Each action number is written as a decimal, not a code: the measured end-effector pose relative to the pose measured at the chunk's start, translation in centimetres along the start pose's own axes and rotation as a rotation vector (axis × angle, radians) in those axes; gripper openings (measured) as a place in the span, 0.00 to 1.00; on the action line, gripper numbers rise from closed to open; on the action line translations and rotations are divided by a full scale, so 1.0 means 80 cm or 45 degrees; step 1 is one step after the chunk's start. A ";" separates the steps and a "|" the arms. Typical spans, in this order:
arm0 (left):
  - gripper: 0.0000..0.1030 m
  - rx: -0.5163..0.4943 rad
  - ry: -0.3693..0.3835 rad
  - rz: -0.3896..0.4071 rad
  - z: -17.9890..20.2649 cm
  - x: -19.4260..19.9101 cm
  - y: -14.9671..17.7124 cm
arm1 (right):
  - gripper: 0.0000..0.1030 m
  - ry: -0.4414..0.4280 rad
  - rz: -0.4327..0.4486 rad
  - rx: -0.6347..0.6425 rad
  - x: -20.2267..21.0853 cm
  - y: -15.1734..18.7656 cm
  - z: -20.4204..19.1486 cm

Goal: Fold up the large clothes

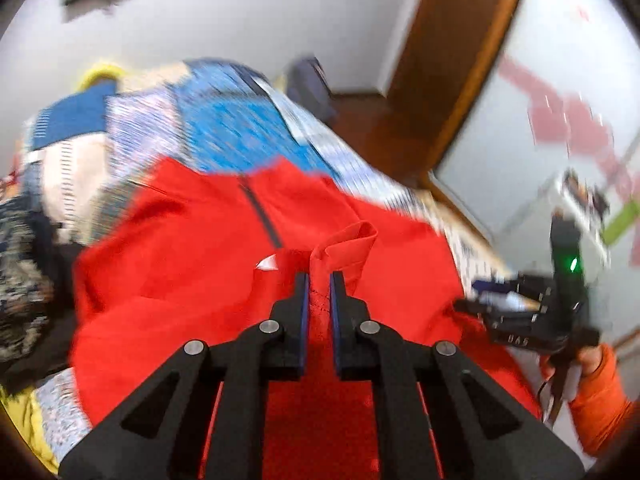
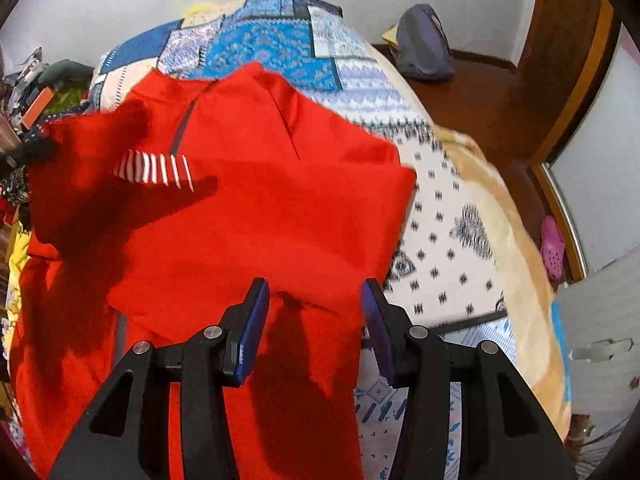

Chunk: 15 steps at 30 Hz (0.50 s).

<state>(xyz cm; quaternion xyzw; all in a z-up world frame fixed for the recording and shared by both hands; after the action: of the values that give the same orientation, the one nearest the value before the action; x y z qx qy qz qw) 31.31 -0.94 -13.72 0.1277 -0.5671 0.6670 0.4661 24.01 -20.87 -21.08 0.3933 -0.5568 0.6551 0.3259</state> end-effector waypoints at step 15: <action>0.08 0.326 -0.199 0.245 -0.137 0.143 0.061 | 0.43 0.005 -0.123 0.081 -0.033 0.009 -0.040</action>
<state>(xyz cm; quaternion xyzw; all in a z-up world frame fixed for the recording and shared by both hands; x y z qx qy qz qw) 25.40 14.48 -12.40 0.1826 -0.5216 0.7634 0.3343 24.15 -17.83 -23.95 0.4286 -0.5153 0.6568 0.3455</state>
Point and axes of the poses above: each gripper's, at about its wrist camera, not at the fingertips, and x roughly against the way its jaws point, z to its right, y to its underside, the point moved 3 cm from there along -x, roughly the way its jaws point, and after that the axes turned 9 degrees about y, right-handed, at the moved point
